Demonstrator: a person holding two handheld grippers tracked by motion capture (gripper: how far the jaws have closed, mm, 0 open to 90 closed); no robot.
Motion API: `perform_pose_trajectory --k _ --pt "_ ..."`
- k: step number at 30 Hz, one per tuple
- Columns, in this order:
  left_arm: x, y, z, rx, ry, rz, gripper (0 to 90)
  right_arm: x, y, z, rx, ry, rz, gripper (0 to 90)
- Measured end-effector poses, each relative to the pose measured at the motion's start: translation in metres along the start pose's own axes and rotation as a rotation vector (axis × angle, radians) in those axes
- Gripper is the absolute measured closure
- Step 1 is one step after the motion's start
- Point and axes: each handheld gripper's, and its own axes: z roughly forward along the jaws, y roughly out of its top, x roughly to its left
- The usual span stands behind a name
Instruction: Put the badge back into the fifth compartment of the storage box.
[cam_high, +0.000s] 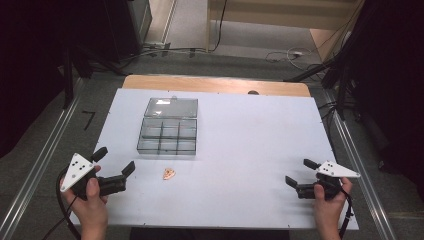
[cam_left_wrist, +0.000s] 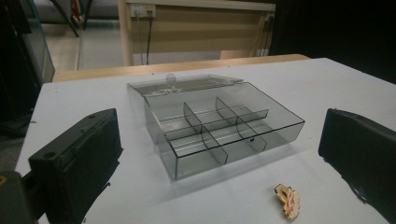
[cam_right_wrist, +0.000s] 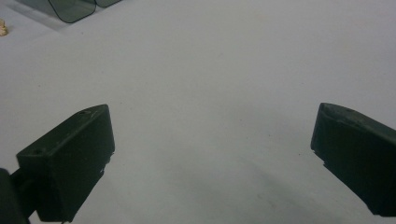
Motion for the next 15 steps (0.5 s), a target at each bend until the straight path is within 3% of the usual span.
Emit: perform_pose_trajectory --k 15 --pt "-0.022 0.009 0.031 0.055 -0.094 0.025 0.0 0.0 0.0 0.0 0.0 0.001 -0.001 0.0"
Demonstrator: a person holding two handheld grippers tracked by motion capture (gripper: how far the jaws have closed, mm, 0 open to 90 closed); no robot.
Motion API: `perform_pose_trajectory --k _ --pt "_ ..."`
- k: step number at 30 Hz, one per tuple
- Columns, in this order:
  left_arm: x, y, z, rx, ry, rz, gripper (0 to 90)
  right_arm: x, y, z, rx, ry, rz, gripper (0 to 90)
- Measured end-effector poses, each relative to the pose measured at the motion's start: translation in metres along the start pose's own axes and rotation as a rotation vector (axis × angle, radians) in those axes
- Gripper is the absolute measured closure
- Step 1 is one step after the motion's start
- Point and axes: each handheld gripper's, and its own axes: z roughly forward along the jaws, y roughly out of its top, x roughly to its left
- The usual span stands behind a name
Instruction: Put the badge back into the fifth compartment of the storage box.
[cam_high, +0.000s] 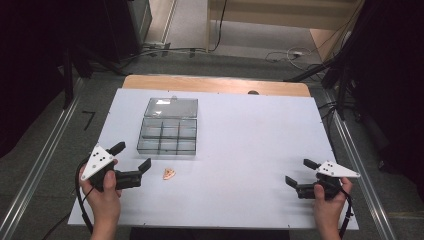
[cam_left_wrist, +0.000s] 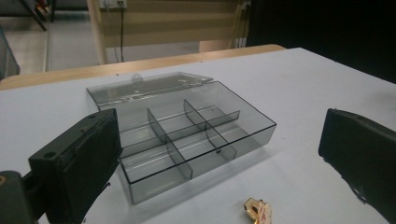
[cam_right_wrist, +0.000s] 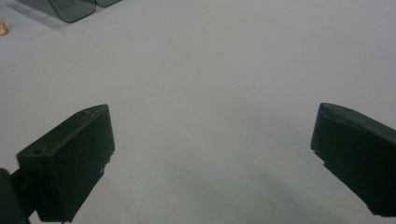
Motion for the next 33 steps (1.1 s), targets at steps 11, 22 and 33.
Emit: perform_pose_trajectory --k 11,22,33 --pt "-0.009 -0.006 0.025 0.091 -0.068 -0.007 0.0 0.0 0.0 0.0 0.002 -0.001 0.002 0.0" --pt "-0.01 -0.013 0.043 0.239 -0.097 -0.018 1.4 0.0 0.0 0.0 0.003 0.0 0.001 0.0" --pt "-0.01 -0.019 0.057 0.4 -0.07 -0.044 12.9 0.0 0.0 0.0 0.004 0.0 -0.002 0.0"
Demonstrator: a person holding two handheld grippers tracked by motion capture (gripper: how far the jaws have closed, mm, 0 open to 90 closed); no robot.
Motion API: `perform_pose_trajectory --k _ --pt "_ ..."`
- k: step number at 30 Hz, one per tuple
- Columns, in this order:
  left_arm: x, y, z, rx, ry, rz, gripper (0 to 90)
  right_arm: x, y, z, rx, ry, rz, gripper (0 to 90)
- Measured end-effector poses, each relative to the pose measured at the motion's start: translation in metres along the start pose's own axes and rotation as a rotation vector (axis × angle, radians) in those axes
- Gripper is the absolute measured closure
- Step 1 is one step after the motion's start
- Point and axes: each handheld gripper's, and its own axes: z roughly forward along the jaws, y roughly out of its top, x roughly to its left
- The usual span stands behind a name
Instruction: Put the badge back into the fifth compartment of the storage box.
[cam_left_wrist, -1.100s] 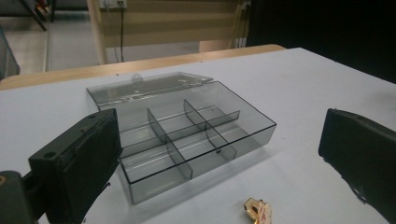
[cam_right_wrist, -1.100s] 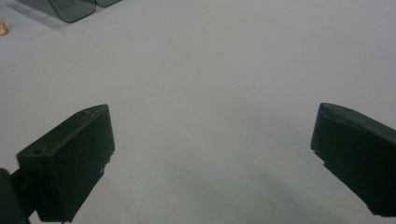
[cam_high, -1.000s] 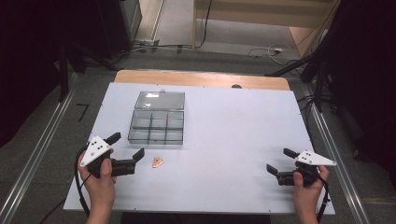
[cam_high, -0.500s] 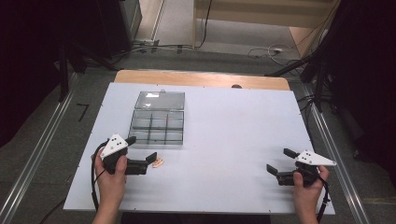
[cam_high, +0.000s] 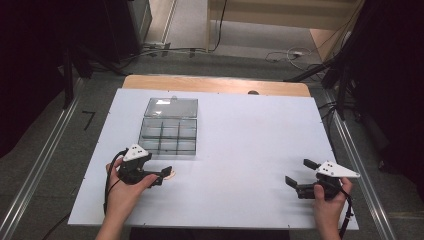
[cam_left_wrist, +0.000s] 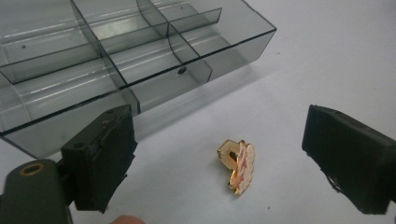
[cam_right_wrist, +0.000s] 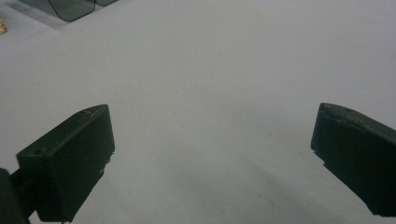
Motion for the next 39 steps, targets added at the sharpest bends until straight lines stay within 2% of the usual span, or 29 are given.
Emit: perform_pose_trajectory --k 4,9,16,20,23,29,39 --pt "0.002 0.0 0.003 0.034 0.013 -0.032 20.6 0.0 0.0 0.0 0.001 0.0 0.0 0.0" --pt "0.002 -0.001 0.007 0.066 -0.004 -0.046 29.9 0.0 0.0 0.0 0.003 -0.001 -0.001 0.0" --pt "-0.004 -0.001 0.016 0.107 -0.022 -0.019 40.5 0.0 0.0 0.0 0.002 -0.001 -0.002 0.0" --pt "-0.005 -0.001 0.018 0.113 -0.019 -0.016 47.5 0.0 0.0 0.0 0.001 0.0 -0.001 0.0" --pt "-0.005 -0.002 0.019 0.121 -0.024 -0.008 56.0 0.0 0.0 0.0 0.001 0.0 -0.002 0.0" --pt "-0.006 -0.003 0.022 0.132 -0.055 -0.006 61.7 0.0 0.0 0.0 0.003 0.0 -0.004 0.0" --pt "-0.008 -0.007 0.026 0.15 -0.08 -0.01 65.6 0.0 0.0 0.0 0.005 -0.001 -0.003 0.0"
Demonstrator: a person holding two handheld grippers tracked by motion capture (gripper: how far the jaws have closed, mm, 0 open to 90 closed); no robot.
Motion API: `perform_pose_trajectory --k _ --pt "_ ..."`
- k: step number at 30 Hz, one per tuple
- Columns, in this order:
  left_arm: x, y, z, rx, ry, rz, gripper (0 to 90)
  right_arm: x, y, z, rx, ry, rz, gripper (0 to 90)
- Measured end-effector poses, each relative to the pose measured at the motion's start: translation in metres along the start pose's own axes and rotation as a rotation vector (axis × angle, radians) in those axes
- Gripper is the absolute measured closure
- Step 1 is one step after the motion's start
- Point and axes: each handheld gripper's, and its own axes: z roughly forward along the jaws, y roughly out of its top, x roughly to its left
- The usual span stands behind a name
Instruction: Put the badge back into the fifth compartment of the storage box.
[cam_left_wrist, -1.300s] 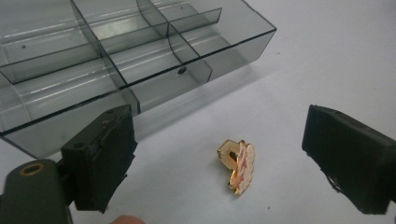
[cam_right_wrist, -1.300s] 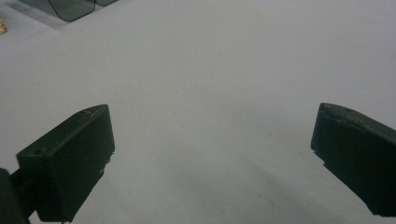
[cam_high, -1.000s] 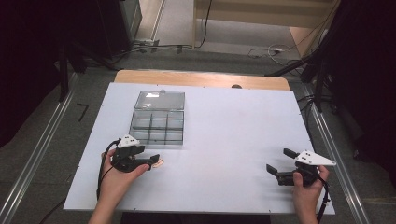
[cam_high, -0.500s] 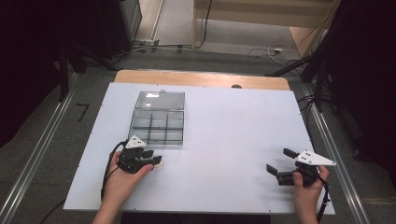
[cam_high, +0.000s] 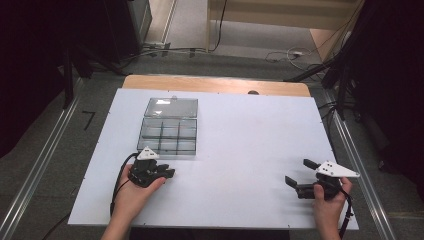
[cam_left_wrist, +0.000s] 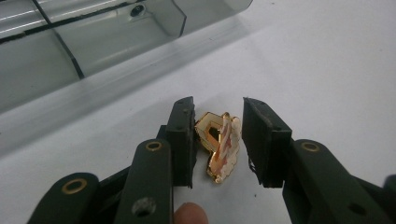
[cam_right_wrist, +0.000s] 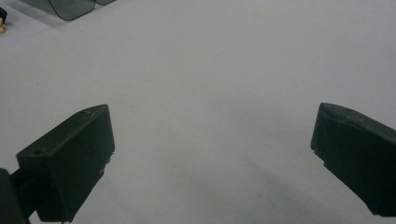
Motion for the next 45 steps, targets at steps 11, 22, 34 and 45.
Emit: perform_pose_trajectory --k 11,22,34,45 --pt "-0.005 -0.002 0.001 0.038 -0.066 0.057 77.8 0.0 0.0 0.001 0.003 -0.003 0.002 0.0" --pt "-0.008 -0.001 0.0 0.047 -0.07 0.076 81.1 0.0 0.0 0.0 0.002 -0.001 0.002 0.0" --pt "-0.008 0.006 -0.008 0.023 -0.062 0.082 81.1 0.0 0.0 0.0 0.003 -0.001 -0.001 0.0" --pt "-0.005 0.022 -0.022 -0.005 -0.043 0.097 81.1 0.0 0.0 0.0 0.003 -0.002 -0.001 0.0"
